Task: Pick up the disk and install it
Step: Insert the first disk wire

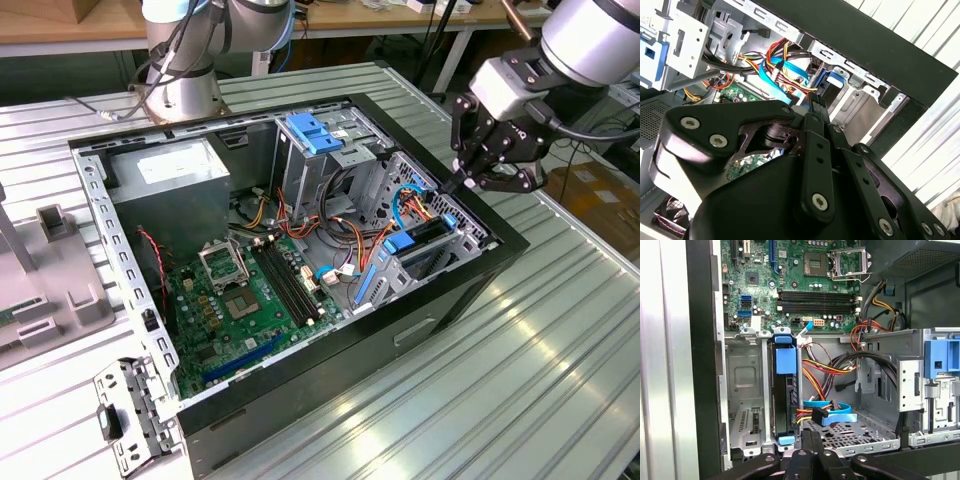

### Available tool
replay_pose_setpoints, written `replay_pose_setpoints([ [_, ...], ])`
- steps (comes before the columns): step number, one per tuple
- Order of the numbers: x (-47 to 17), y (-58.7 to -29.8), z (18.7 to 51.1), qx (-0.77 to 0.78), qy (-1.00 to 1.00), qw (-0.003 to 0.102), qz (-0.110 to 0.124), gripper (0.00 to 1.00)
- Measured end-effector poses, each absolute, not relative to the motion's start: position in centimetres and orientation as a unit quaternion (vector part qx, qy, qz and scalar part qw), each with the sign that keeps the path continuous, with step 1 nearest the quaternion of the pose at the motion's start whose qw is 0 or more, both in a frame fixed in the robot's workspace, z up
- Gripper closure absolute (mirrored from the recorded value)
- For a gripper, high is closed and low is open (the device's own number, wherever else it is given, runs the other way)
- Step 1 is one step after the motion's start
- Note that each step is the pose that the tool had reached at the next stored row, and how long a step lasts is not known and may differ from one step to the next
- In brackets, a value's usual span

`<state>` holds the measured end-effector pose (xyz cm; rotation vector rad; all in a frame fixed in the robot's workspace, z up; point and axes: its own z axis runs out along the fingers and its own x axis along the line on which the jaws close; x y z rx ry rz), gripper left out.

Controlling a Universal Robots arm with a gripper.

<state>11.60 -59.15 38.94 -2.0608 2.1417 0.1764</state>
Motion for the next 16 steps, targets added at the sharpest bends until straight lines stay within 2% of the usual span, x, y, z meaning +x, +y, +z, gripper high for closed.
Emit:
replay_pose_setpoints([
  [16, 12.24, -59.15, 39.0, -0.689, 0.717, 0.085, 0.064, 0.89],
])
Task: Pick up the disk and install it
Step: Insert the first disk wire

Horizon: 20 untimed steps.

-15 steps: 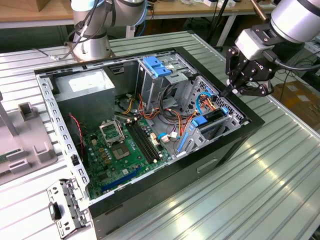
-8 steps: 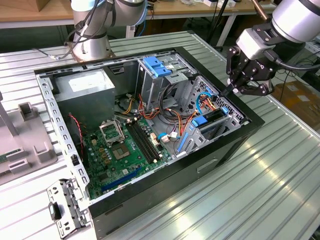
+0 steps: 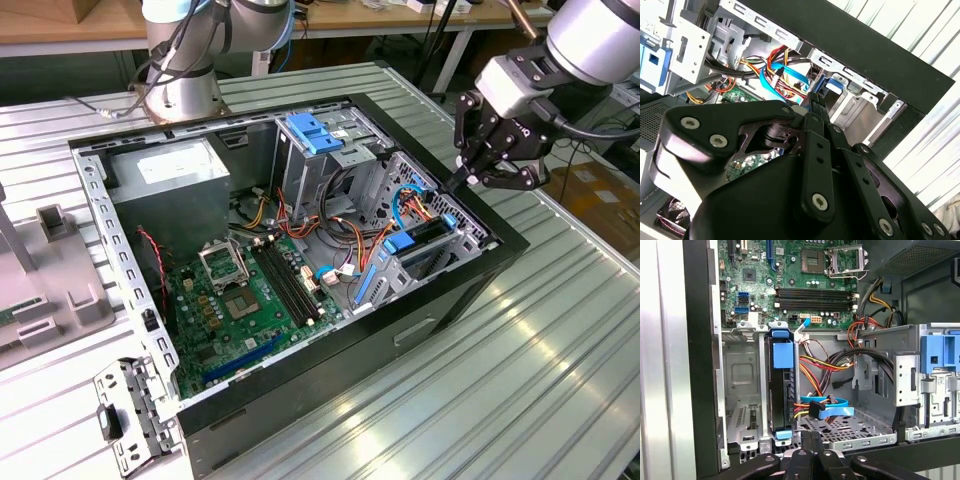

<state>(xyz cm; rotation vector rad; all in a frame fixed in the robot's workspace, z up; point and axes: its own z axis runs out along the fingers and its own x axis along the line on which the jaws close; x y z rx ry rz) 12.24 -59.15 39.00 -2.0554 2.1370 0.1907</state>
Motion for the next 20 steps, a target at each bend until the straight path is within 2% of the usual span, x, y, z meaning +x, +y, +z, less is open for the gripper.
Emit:
replay_pose_setpoints([
  [20, 13.12, -59.15, 39.08, -0.688, 0.716, 0.092, 0.073, 0.89],
])
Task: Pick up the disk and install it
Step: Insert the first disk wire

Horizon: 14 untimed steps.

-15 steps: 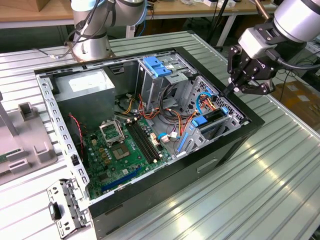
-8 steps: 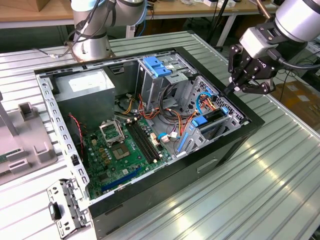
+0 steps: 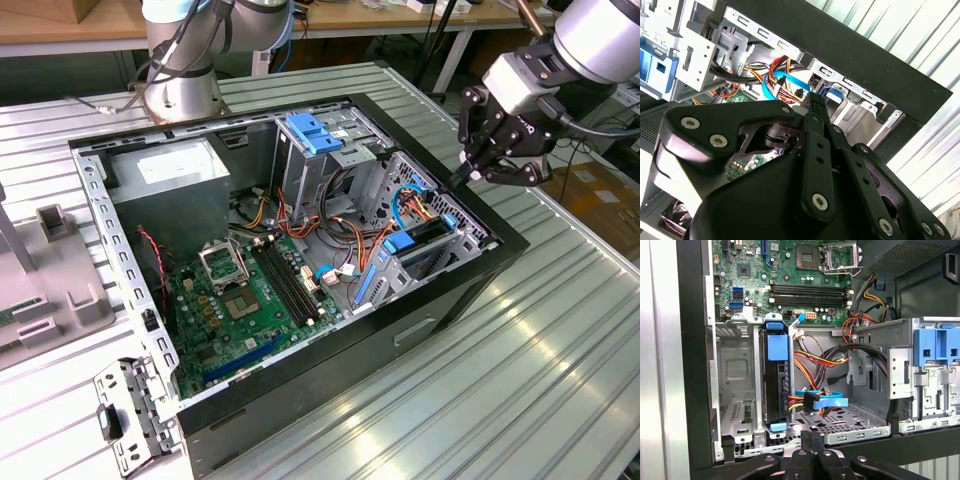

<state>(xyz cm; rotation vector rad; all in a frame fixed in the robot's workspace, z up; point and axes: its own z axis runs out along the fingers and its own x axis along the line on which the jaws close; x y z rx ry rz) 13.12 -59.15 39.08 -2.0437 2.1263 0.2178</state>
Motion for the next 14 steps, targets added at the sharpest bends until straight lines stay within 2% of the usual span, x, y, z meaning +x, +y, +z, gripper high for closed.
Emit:
replay_pose_setpoints([
  [7, 13.35, -59.15, 39.17, -0.688, 0.716, 0.095, 0.077, 0.89],
  [14, 14.15, -60.06, 39.06, -0.687, 0.716, 0.092, 0.083, 0.89],
])
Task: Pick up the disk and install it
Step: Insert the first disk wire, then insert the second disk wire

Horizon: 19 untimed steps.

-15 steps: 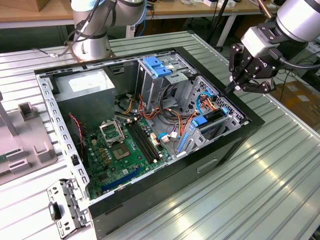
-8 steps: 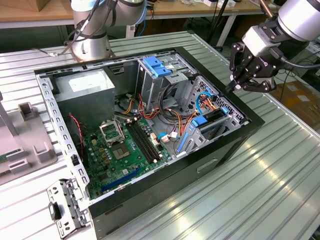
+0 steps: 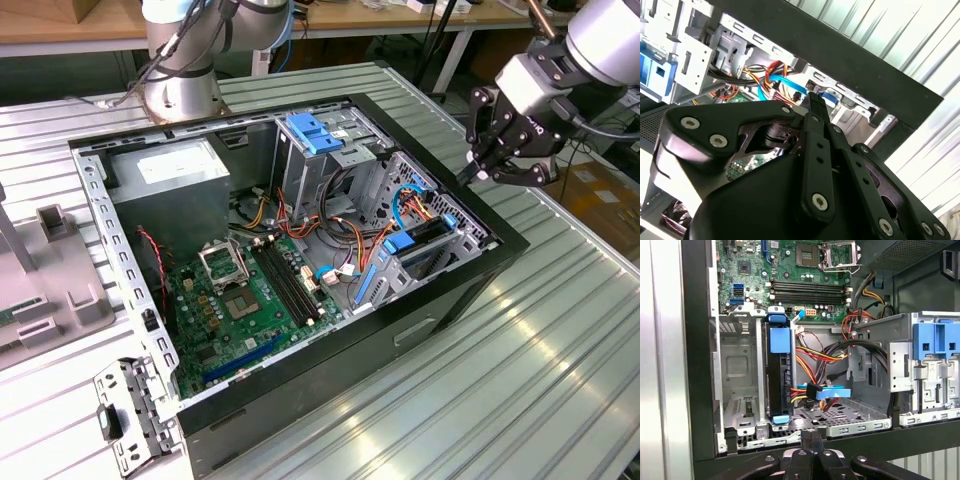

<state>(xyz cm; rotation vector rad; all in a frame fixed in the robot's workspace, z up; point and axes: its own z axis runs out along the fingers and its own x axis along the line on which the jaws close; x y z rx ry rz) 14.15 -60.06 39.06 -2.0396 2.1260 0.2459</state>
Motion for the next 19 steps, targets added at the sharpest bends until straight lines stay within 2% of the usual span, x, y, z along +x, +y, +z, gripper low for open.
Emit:
replay_pose_setpoints([
  [19, 14.6, -60.47, 38.96, -0.687, 0.716, 0.092, 0.085, 0.89],
])
